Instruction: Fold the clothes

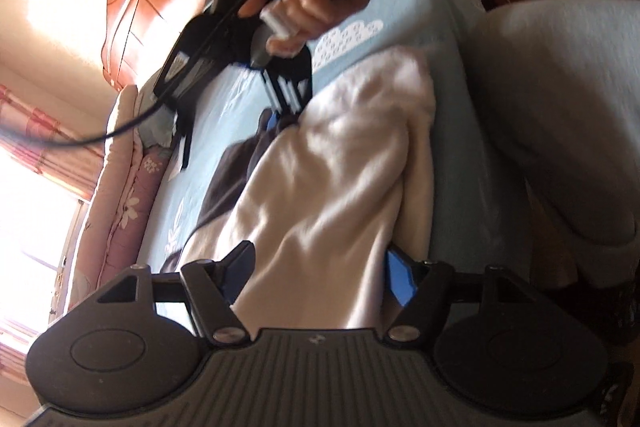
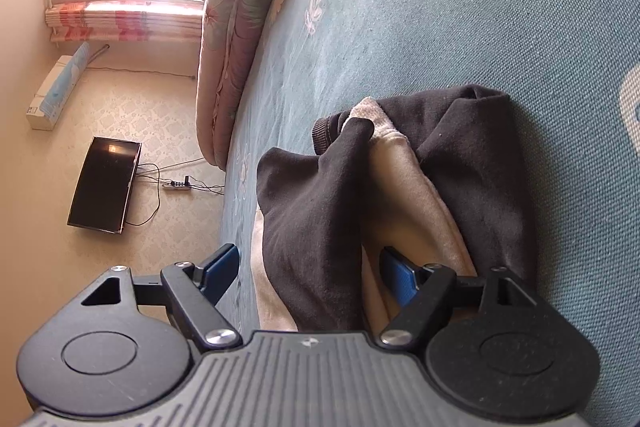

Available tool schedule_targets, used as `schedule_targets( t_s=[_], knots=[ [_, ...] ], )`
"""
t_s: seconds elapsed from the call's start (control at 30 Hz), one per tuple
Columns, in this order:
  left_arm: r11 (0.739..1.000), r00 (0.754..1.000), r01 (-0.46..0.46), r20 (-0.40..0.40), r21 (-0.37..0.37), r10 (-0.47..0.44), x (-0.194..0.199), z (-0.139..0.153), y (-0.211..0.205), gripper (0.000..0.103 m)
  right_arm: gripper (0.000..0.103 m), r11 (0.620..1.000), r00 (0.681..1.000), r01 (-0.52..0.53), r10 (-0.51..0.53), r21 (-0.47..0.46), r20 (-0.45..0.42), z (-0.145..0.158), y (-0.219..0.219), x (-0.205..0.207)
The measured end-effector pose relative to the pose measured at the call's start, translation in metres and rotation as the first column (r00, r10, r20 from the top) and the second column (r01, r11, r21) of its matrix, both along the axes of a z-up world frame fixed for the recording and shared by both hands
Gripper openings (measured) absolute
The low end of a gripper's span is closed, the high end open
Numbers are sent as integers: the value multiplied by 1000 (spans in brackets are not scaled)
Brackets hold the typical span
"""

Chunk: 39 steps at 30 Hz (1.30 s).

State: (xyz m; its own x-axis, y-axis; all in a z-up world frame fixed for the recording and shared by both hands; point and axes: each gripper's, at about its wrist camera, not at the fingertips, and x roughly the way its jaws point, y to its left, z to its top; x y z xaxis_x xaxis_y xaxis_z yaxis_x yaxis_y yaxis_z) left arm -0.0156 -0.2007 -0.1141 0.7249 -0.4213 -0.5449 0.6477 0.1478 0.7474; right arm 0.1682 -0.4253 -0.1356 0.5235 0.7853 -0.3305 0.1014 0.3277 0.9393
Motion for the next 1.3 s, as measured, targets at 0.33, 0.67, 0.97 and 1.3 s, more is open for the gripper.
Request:
schedule_targets(
  t_s=[0.33,0.67,0.97,1.3],
  knots=[
    [1000,998,-14,69,-27,16,-3,-10,-50,70,82,1000,1000,3,-3,-4,1,-3,1,2],
    [996,985,-84,156,23,80,-30,-36,-70,15,82,1000,1000,8,-8,-29,28,-2,4,-1],
    [993,982,-114,155,30,108,-25,-37,-78,8,82,998,999,6,-4,-56,39,0,6,-3],
    [992,989,-122,85,-22,123,-20,-21,-73,8,69,994,993,-1,13,-106,115,23,10,-15]
  ],
)
